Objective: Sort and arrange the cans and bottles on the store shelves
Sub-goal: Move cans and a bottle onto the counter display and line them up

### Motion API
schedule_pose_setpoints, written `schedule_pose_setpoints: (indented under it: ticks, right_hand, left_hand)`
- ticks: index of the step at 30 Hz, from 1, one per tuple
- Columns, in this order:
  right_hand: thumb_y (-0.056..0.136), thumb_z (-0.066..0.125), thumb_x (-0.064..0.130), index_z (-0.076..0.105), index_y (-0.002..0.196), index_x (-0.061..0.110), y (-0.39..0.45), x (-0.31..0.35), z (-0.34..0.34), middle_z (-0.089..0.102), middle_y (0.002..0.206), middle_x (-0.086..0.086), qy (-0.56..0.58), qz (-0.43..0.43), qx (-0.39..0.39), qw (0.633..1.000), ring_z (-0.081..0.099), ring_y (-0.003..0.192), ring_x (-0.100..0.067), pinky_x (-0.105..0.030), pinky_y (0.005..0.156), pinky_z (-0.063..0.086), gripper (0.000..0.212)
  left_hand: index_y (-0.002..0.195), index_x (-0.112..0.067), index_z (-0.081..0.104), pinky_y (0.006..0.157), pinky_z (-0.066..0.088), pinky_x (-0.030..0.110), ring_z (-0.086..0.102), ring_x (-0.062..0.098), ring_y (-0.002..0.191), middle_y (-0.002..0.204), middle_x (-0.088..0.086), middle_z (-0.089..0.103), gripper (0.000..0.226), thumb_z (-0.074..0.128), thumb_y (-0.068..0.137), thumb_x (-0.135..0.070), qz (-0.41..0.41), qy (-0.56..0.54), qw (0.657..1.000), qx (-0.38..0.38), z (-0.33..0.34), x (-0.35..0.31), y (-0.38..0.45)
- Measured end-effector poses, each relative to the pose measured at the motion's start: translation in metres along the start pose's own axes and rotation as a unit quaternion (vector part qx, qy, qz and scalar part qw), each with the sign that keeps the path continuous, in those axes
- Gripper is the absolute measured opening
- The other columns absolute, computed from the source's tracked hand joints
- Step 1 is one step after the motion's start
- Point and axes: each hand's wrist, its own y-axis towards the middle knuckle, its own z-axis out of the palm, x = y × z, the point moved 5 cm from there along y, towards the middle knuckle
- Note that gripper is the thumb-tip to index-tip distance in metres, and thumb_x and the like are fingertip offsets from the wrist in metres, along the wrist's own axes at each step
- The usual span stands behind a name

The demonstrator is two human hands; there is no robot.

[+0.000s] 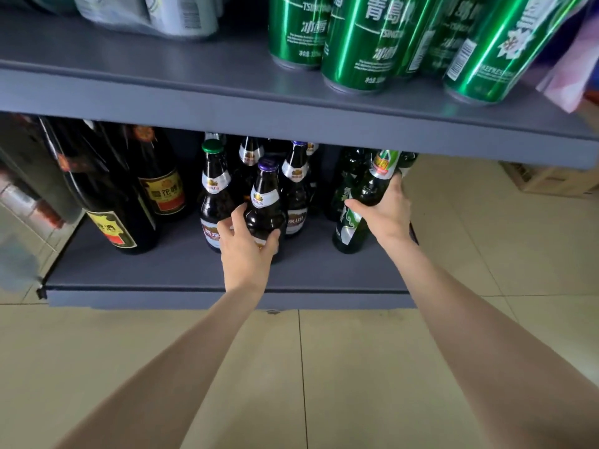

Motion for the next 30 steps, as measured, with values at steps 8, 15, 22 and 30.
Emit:
schedule_pose_setpoints:
  ticks: [8,15,22,30]
  right_hand:
    - [0.076,0.075,0.011,0.021,0.143,0.008,-0.022,-0.004,-0.003,0.033,0.143,-0.015,0.074,0.001,0.028,0.997,0.040,0.128,-0.029,-0.032,0.103,0.032,0.087]
    - [0.082,0.064,0.004,0.046,0.123,0.014,-0.129,0.040,-0.070,0.054,0.113,-0.004,0.036,-0.250,-0.128,0.959,0.057,0.100,-0.021,-0.034,0.076,0.053,0.047]
    - [0.080,0.066,0.002,0.044,0.122,0.009,-0.106,0.107,-0.153,0.046,0.117,-0.009,0.085,-0.327,-0.179,0.924,0.049,0.104,-0.017,-0.034,0.087,0.048,0.048]
    - [0.082,0.070,0.018,0.034,0.134,0.016,-0.067,0.168,-0.143,0.034,0.121,0.005,0.110,-0.284,-0.067,0.950,0.054,0.080,-0.008,-0.022,0.076,0.051,0.063]
  left_hand:
    - [0.144,-0.023,0.022,0.084,0.037,0.033,0.048,0.026,0.103,0.133,0.011,0.035,0.066,0.058,0.089,-0.018,-0.022,0.051,0.993,0.101,-0.021,-0.007,-0.004]
    - [0.130,-0.019,0.044,0.065,0.046,0.017,0.058,0.004,0.082,0.110,-0.007,0.046,0.047,0.054,0.087,-0.002,0.268,0.083,0.958,0.062,-0.098,-0.062,-0.039]
    - [0.122,-0.006,0.049,0.078,0.035,0.013,0.049,0.002,0.092,0.104,0.003,0.049,0.044,0.052,0.080,0.009,0.361,0.043,0.931,-0.045,-0.149,-0.142,-0.025]
    - [0.127,-0.012,0.046,0.082,0.043,0.036,0.053,0.025,0.099,0.111,0.005,0.047,0.052,0.052,0.079,0.006,0.353,0.069,0.932,-0.040,-0.154,-0.170,0.009]
